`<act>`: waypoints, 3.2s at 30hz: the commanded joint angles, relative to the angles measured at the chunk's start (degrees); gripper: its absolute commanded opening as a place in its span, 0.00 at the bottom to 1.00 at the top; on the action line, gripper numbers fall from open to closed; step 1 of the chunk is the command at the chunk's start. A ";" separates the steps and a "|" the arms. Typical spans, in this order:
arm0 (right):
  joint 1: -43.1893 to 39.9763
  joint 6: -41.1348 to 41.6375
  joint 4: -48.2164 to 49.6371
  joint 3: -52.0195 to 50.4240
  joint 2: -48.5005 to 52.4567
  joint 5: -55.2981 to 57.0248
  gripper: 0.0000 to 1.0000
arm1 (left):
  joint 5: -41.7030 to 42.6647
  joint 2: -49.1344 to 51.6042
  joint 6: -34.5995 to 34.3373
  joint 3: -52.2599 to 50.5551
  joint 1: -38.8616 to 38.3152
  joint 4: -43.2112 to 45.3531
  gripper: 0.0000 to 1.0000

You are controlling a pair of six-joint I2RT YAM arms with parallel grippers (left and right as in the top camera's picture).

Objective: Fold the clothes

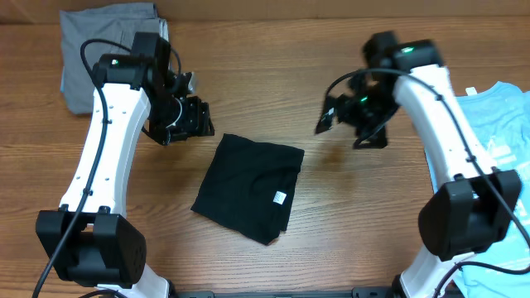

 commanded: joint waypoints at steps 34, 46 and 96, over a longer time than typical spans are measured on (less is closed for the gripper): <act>10.78 3.52 30.62 -21.16 1.38 -7.82 0.07 | -2.40 -0.57 -1.16 -10.78 0.61 6.73 0.82; 9.55 4.59 34.73 -21.16 1.42 7.28 0.04 | -2.40 -0.57 -0.98 -10.78 0.61 6.71 0.86; 11.78 12.22 29.53 -31.85 -1.53 8.26 0.28 | -2.36 -0.55 -1.01 -10.80 0.61 8.41 0.97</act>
